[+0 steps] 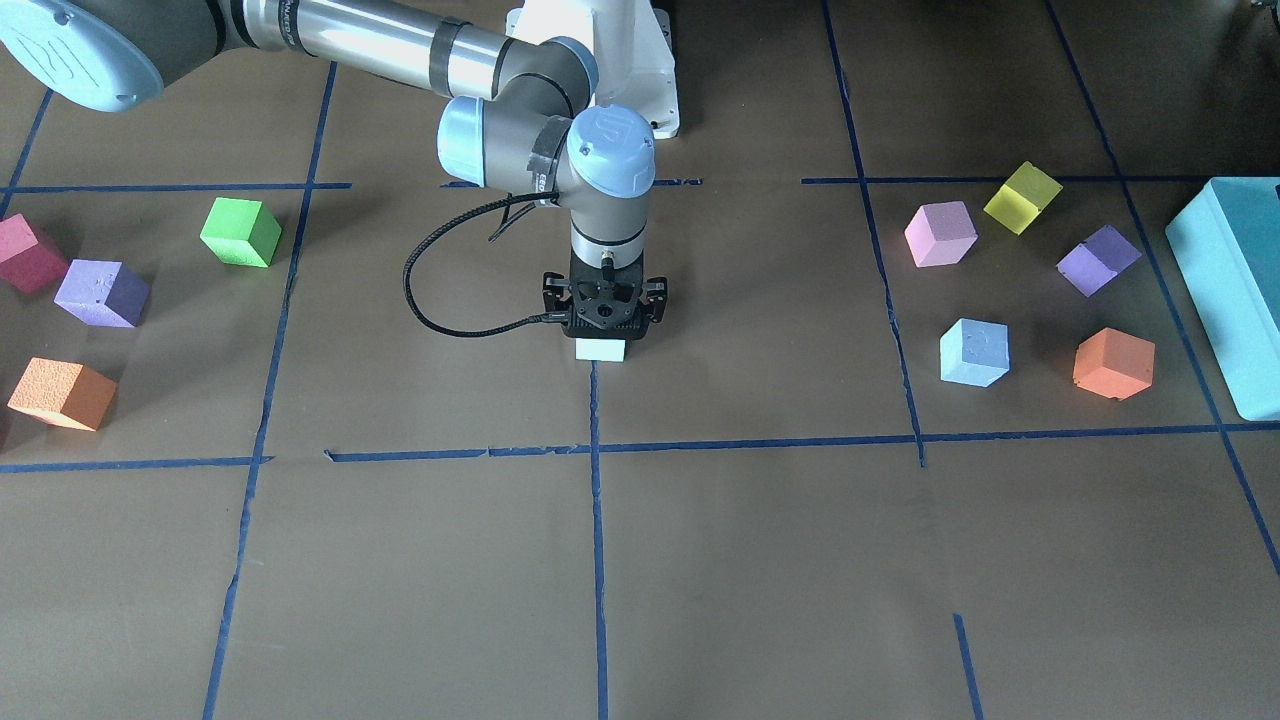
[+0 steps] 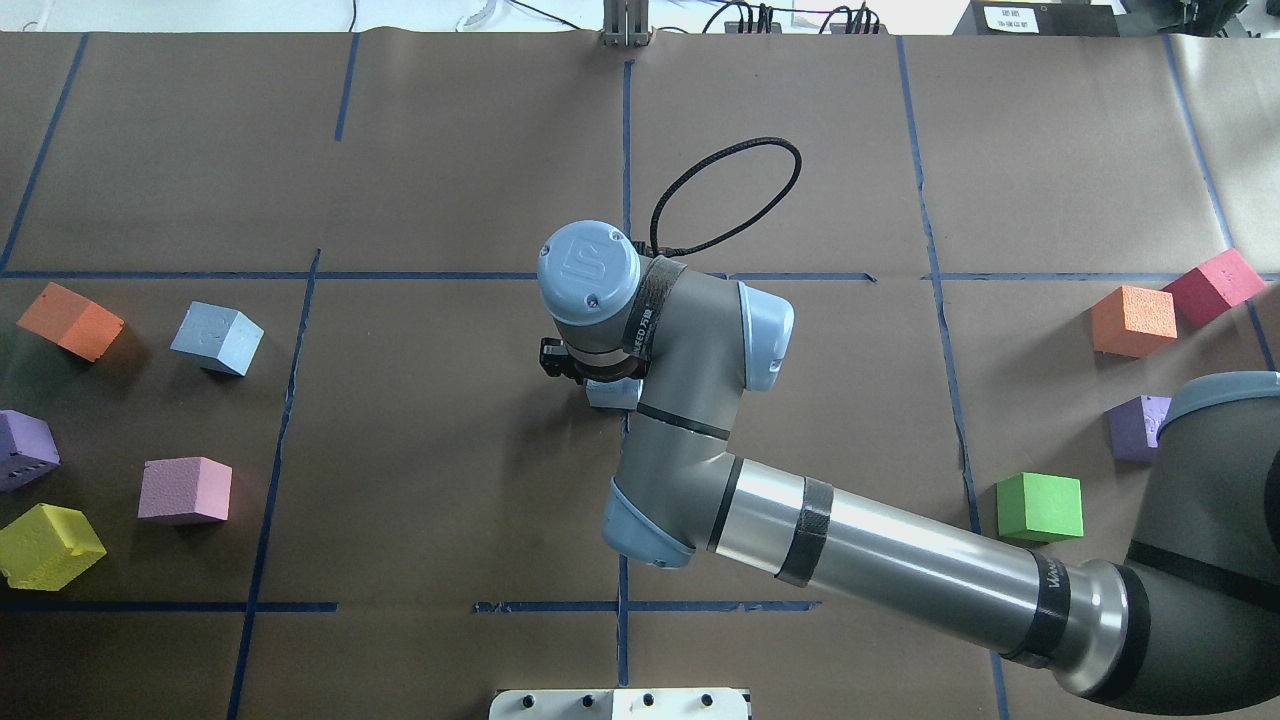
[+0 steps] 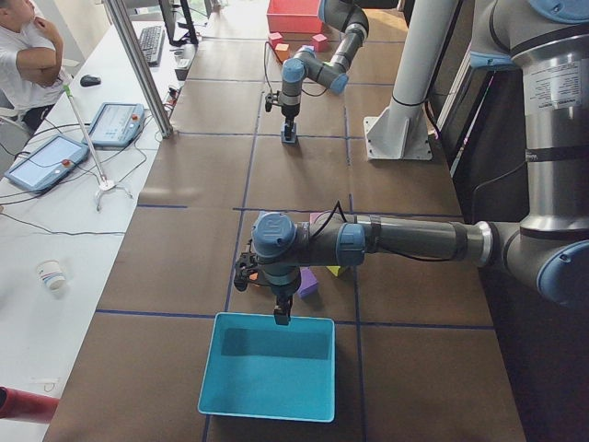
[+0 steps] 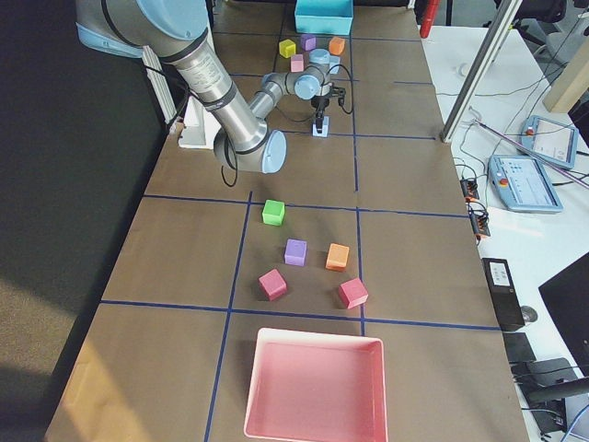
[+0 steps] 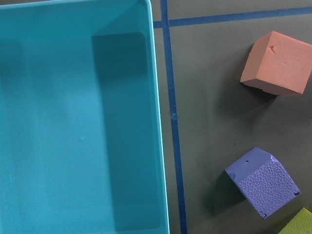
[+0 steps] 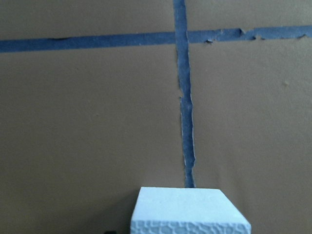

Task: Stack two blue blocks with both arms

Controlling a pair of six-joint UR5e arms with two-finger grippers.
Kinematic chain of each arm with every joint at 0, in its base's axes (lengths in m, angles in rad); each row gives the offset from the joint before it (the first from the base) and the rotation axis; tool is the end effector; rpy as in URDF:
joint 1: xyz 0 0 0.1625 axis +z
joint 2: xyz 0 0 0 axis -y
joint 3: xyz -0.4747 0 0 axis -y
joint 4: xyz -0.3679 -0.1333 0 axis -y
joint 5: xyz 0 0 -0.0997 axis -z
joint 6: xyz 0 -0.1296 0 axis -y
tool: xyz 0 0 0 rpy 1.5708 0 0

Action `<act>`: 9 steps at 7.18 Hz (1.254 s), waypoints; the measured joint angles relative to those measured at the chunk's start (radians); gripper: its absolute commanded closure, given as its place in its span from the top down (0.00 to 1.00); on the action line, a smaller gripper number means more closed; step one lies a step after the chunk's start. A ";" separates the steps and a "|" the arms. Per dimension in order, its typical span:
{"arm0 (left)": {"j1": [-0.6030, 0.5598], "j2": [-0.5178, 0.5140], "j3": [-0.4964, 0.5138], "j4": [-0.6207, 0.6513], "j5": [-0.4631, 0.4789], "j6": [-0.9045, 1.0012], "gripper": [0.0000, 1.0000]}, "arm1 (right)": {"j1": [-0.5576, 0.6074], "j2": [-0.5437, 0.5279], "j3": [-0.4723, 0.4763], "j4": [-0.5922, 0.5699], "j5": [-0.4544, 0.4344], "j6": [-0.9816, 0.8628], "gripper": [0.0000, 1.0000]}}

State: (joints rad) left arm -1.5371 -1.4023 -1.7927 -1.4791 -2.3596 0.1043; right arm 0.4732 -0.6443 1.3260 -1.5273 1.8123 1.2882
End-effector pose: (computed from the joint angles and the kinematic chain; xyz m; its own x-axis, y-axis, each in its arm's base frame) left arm -0.0284 -0.3851 0.7059 0.6979 0.1006 -0.7091 -0.1069 0.9936 0.0357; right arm -0.6862 -0.4663 0.2438 0.7237 0.0664 0.6869 -0.1036 0.9945 0.0131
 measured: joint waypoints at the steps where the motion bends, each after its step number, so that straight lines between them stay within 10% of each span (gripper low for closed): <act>1: 0.001 -0.004 -0.004 -0.002 0.000 0.000 1.00 | 0.027 -0.001 0.026 -0.001 0.029 -0.005 1.00; 4: 0.003 -0.104 0.014 -0.067 0.004 -0.002 1.00 | 0.260 -0.144 0.169 -0.043 0.231 -0.269 1.00; 9: 0.175 -0.135 -0.094 -0.248 0.011 -0.331 1.00 | 0.823 -0.761 0.425 -0.055 0.485 -1.195 1.00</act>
State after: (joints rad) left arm -1.3616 -1.5376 -1.8865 -1.7275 -2.3487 -0.2266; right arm 1.2960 -1.4054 1.7510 -1.5818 2.2968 0.0928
